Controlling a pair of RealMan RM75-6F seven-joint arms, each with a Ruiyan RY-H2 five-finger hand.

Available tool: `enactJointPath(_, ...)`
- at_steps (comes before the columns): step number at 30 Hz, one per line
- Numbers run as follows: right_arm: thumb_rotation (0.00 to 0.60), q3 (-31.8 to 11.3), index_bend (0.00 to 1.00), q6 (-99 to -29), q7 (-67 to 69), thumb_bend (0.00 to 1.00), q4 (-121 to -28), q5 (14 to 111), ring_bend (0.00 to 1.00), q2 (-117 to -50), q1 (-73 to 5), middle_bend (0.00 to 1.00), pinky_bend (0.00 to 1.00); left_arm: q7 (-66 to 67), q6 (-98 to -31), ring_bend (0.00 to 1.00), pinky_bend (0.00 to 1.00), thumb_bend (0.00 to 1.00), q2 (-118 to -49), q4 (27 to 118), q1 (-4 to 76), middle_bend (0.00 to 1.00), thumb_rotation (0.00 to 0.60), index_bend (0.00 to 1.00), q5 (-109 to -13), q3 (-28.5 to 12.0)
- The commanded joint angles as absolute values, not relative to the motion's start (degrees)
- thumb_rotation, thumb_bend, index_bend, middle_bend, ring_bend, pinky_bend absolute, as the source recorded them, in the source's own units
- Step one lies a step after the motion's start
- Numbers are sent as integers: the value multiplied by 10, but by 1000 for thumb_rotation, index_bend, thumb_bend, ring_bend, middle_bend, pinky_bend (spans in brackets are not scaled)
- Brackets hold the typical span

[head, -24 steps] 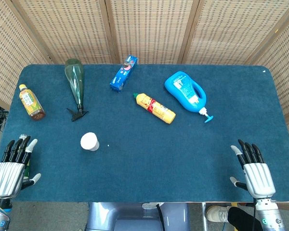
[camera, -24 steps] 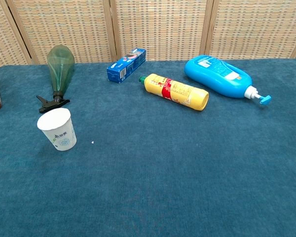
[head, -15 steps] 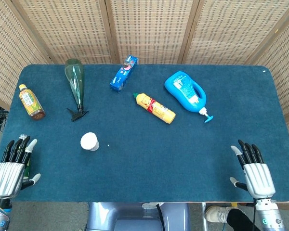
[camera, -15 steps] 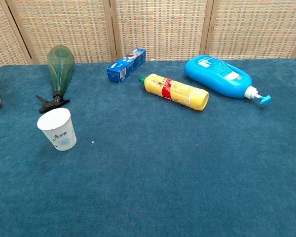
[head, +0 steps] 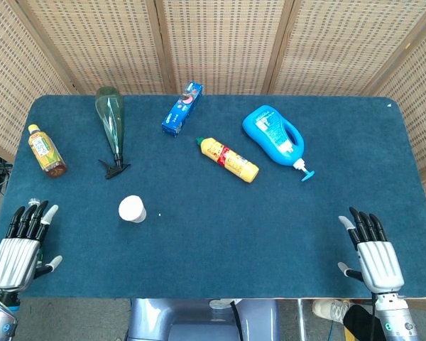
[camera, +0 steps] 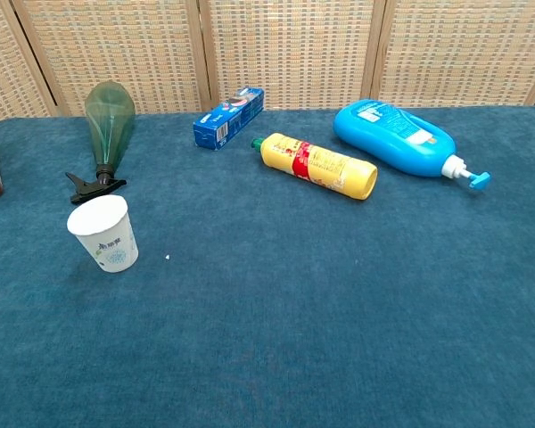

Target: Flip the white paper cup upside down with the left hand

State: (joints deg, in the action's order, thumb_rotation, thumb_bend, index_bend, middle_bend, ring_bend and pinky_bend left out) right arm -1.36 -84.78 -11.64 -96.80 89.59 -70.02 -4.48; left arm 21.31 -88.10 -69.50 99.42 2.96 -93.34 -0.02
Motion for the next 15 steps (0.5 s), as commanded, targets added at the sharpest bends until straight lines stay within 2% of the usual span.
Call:
enactJointPath(1, 600, -12, 0, -845, -114, 79, -968, 894, 0, -700, -45, 0, 0, 215, -871, 0, 0, 100, -697, 1000, 36, 0, 600, 0, -929, -3)
enactJointPath(7, 600, -9, 0, -840, -119, 80, -970, 897, 0, -701, -46, 0, 0, 250, -814, 0, 0, 121, -692, 1027, 74, 0, 600, 10, -892, -28)
enactJointPath(15, 600, -5, 0, -836, -120, 79, -970, 898, 0, -702, -47, 0, 0, 313, -700, 0, 0, 190, -697, 1076, 150, 0, 600, 160, -787, -71)
